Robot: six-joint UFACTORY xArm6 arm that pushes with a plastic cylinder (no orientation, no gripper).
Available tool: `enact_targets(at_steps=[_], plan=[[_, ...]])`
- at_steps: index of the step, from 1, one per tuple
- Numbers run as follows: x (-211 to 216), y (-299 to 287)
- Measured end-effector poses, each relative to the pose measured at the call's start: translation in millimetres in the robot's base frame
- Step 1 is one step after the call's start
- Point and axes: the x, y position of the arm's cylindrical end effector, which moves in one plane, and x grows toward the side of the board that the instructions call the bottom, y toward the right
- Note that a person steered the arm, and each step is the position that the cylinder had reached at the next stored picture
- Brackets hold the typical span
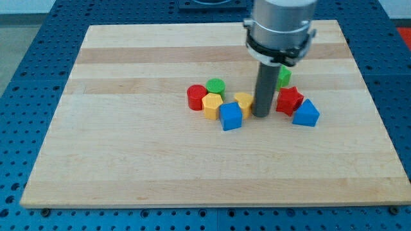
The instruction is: Move the blue triangle and the red star to the bottom right
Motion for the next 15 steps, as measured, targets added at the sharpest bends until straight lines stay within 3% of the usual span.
enact_targets(at_steps=[1,2,4,7,8,9,10,12,14,15], plan=[[-33.4,12.4],[-35.3,51.6],[-2.2,98.3],[72.7,123.6],[76.1,124.0],[42.1,120.8],[13.4,77.9],[62.6,71.3],[106.9,103.5],[107.5,89.2]])
